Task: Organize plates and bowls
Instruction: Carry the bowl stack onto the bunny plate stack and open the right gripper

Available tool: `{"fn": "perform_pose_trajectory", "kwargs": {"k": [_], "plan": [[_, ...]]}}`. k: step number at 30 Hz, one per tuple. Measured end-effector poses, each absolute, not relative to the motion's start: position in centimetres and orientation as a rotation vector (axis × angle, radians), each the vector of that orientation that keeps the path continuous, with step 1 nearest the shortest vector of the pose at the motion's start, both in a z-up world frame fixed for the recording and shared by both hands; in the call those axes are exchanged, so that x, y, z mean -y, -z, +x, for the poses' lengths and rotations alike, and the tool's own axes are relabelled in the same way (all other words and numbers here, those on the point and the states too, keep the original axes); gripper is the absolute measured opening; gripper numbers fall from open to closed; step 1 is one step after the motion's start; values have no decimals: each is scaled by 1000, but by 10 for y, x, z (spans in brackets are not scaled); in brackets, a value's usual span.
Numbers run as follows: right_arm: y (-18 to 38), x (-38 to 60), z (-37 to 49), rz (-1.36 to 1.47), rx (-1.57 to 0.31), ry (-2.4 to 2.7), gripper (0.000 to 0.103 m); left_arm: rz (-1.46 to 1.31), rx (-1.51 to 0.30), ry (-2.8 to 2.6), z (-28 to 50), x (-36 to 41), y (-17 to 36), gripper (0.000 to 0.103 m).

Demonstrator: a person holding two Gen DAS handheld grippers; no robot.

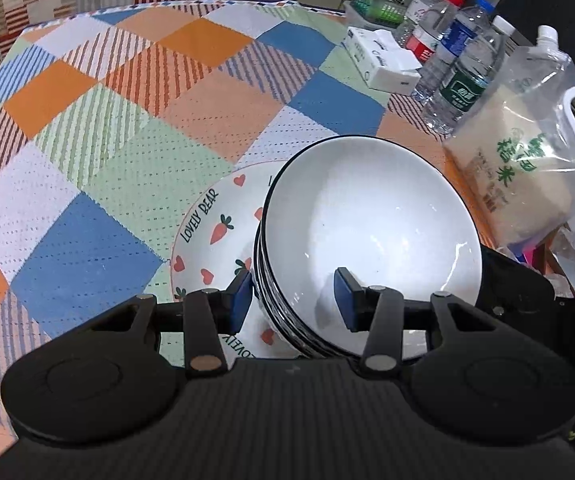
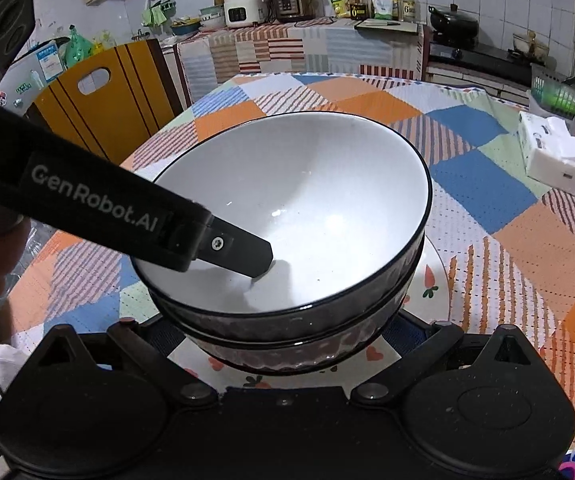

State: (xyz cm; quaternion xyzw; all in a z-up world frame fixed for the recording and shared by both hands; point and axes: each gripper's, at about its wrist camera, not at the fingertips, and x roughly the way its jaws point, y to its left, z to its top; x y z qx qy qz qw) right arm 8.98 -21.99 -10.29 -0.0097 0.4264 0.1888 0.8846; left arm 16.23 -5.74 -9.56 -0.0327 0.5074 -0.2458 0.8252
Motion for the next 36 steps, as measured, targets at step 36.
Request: {"fn": "perform_pose_trajectory", "kwargs": {"k": [36], "plan": [[76, 223, 59, -8, -832, -303, 102, -92, -943, 406, 119, 39, 56, 57]]}}
